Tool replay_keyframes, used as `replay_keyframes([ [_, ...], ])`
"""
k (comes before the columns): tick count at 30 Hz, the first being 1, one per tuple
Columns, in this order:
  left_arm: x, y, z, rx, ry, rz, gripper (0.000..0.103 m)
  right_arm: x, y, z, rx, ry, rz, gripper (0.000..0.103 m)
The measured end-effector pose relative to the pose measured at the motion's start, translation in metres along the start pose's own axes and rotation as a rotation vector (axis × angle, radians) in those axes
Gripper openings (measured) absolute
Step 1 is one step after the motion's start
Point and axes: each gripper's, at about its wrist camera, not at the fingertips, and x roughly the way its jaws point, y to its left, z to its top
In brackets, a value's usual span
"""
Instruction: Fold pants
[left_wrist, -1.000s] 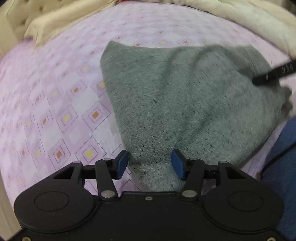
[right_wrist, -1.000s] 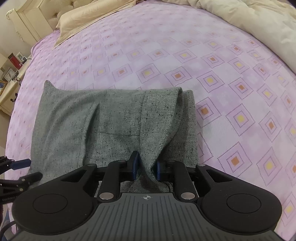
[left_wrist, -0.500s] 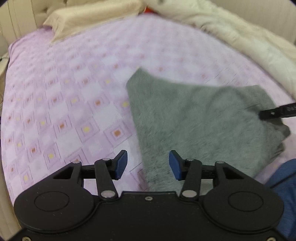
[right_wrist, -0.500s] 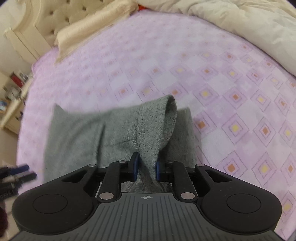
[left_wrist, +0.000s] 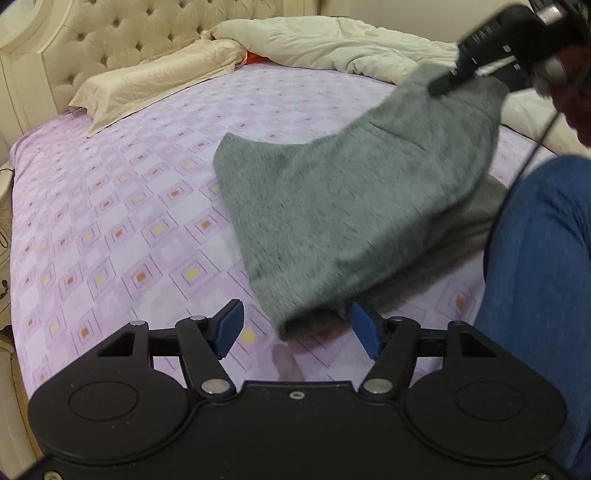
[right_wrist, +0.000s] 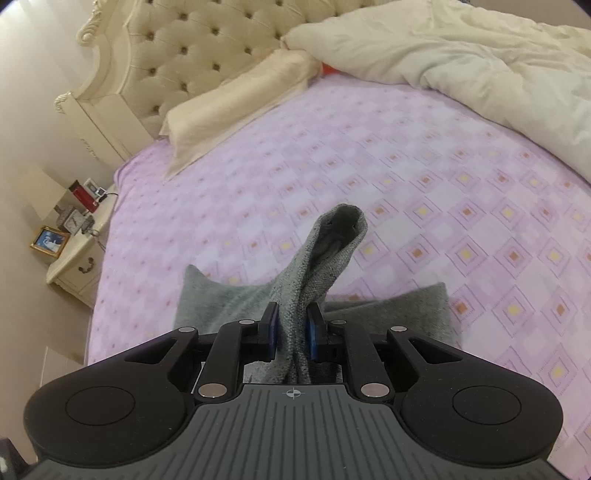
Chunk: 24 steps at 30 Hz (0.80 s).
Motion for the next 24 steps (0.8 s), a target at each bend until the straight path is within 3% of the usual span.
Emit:
replay_keyframes([
  [6,0.002,0.0,-0.01,-0.096,-0.062,0.0,0.073,-0.005,0.003,0.0,0.011,-0.03,0.026,0.015],
  [7,0.005,0.0,-0.01,-0.116,-0.062,0.009,0.077,-0.006,0.003,0.001,0.02,-0.037,0.032,0.015],
  [16,0.026,-0.005,-0.008,-0.155,-0.022,0.029,0.077,-0.001,-0.004,0.003,0.068,-0.057,0.043,0.013],
  [19,0.034,-0.004,-0.001,-0.169,0.002,0.1,0.077,0.0,-0.012,-0.001,0.072,-0.046,0.002,0.013],
  [21,0.039,0.008,-0.003,-0.256,0.035,0.15,0.079,0.003,-0.024,-0.005,0.085,-0.025,-0.032,0.013],
  [24,0.036,0.031,-0.016,-0.402,0.058,0.092,0.079,0.01,-0.045,-0.015,0.121,0.028,-0.086,0.013],
])
